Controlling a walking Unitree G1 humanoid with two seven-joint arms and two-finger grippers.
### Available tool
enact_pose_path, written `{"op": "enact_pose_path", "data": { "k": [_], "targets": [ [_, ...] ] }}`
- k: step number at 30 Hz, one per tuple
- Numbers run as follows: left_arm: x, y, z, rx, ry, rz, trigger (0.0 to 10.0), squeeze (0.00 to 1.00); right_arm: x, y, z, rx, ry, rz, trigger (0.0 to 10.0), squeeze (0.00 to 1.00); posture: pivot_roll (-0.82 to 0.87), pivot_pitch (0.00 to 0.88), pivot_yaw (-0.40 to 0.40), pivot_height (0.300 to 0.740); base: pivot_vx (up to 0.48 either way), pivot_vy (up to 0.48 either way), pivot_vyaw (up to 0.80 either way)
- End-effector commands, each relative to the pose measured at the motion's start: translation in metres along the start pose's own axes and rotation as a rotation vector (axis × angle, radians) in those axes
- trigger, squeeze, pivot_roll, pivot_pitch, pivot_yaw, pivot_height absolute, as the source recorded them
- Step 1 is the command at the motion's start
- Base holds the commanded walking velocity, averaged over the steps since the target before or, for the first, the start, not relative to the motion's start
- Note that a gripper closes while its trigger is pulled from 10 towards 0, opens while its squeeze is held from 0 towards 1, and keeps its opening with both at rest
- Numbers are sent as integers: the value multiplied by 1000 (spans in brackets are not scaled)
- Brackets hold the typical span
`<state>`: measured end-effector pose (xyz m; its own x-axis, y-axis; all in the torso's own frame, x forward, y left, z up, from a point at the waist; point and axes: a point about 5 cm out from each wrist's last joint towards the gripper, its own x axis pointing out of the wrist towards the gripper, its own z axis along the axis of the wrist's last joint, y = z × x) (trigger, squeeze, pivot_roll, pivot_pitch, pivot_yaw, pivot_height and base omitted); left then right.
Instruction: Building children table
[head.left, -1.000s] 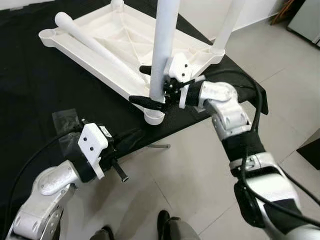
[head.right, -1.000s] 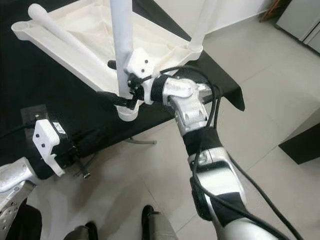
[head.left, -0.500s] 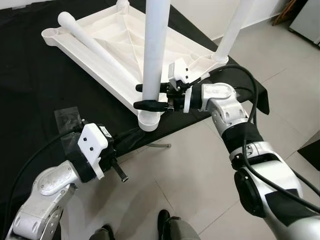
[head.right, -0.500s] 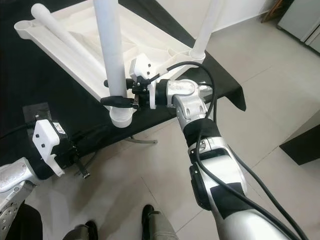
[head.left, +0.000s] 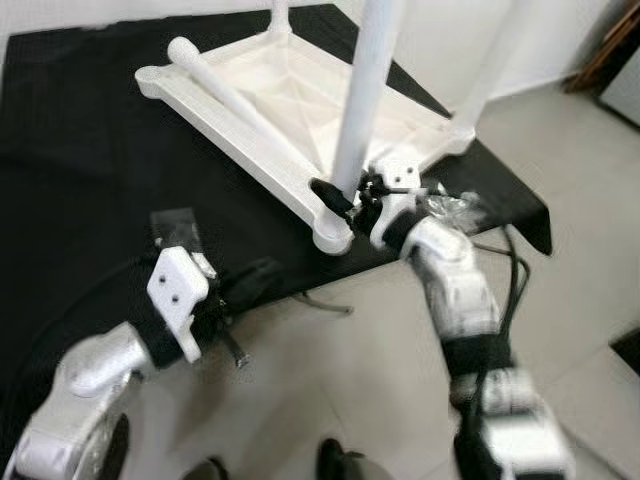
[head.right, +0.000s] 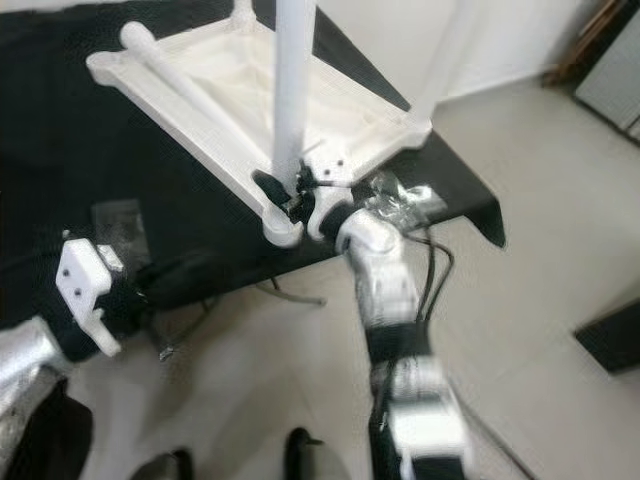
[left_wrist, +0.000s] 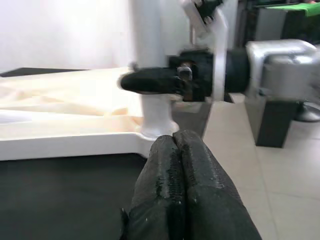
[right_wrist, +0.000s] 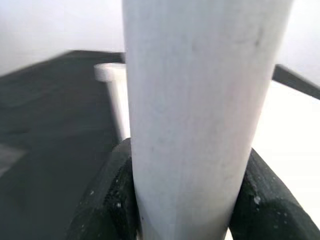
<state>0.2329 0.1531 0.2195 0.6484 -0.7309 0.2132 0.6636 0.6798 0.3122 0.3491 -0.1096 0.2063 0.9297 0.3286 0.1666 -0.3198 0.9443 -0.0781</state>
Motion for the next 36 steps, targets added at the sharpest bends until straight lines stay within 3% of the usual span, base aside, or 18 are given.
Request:
{"op": "enact_pose_path", "data": {
  "k": [1, 3, 7, 8, 11, 12, 13, 14, 15, 18, 19, 21, 22, 23, 27, 29, 32, 36],
  "targets": [
    [-1, -1, 1, 4, -4, -18, 10000, 0, -27, -17, -68, 13, 345, -148, 0, 0, 88, 281, -104, 740, 0, 0, 0],
    [1, -2, 0, 4, -6, -25, 10000, 0, -3, -27, -51, -10, 277, -157, 0, 0, 92, 276, -106, 740, 0, 0, 0],
    [0, -3, 0, 5, -4, -27, 10000, 0, 16, -37, -36, -25, 231, -189, 0, 0, 103, 272, -106, 740, 0, 0, 0],
    [0, -2, 0, 8, -2, -23, 10000, 0, 18, -37, -33, -25, 231, -195, 9412, 0, 103, 273, -104, 740, 0, 0, 0],
    [-1, 0, 1, 11, 1, -16, 10000, 0, 18, -34, -25, -32, 232, -225, 10000, 0, 105, 277, -105, 740, 0, 0, 0],
    [-1, 0, 1, 11, 1, -15, 10000, 0, 18, -34, -22, -33, 223, -226, 10000, 224, 105, 277, -107, 740, 0, 0, 0],
    [-1, 0, 1, 11, 0, -14, 10000, 0, 18, -34, -20, -33, 218, -226, 10000, 741, 105, 277, -107, 740, 0, 0, 0],
    [-1, 0, 1, 11, 0, -14, 10000, 0, 18, -34, -20, -33, 218, -226, 10000, 741, 105, 277, -107, 740, 0, 0, 0],
    [-1, 0, 1, 10, 0, -13, 10000, 0, 18, -33, -16, -33, 205, -220, 10000, 1000, 103, 280, -108, 740, 0, 0, 0],
    [-1, -1, 0, 7, 0, -11, 10000, 0, 24, -29, -2, -12, 152, -152, 10000, 1000, 101, 281, -111, 740, 0, 0, 0],
    [-1, -1, 0, 6, -1, -10, 10000, 0, 30, -26, 8, -10, 104, -57, 10000, 1000, 100, 283, -113, 740, 0, 0, 0],
    [-1, -1, 0, 6, -1, -10, 10000, 0, 30, -26, 8, -10, 104, -57, 10000, 1000, 100, 283, -113, 740, 0, 0, 0],
    [-1, -1, 0, 5, -1, -8, 10000, 0, 35, -22, 16, -24, 74, 62, 10000, 0, 100, 284, -113, 740, 0, 0, 0],
    [0, -1, 0, 4, -3, -8, 10000, 0, 39, -23, 24, -55, 40, 175, 10000, 0, 102, 285, -118, 740, 0, 0, 0],
    [0, -2, 1, 3, -6, -6, 10000, 0, 40, -27, 33, -111, 13, 336, 10000, 0, 105, 285, -121, 740, 0, 0, 0],
    [0, -2, 1, 3, -6, -6, 10000, 0, 40, -27, 33, -111, 13, 336, 10000, 0, 105, 285, -121, 740, 0, 0, 0],
    [0, -2, 2, 3, -10, -1, 10000, 0, 38, -40, 49, -234, 47, 581, 10000, 0, 105, 286, -122, 740, 0, 0, 0],
    [0, -3, 2, 3, -10, -1, 10000, 0, 39, -43, 51, -247, 59, 602, 10000, 0, 106, 287, -121, 740, 0, 0, 0]
  ]
}}
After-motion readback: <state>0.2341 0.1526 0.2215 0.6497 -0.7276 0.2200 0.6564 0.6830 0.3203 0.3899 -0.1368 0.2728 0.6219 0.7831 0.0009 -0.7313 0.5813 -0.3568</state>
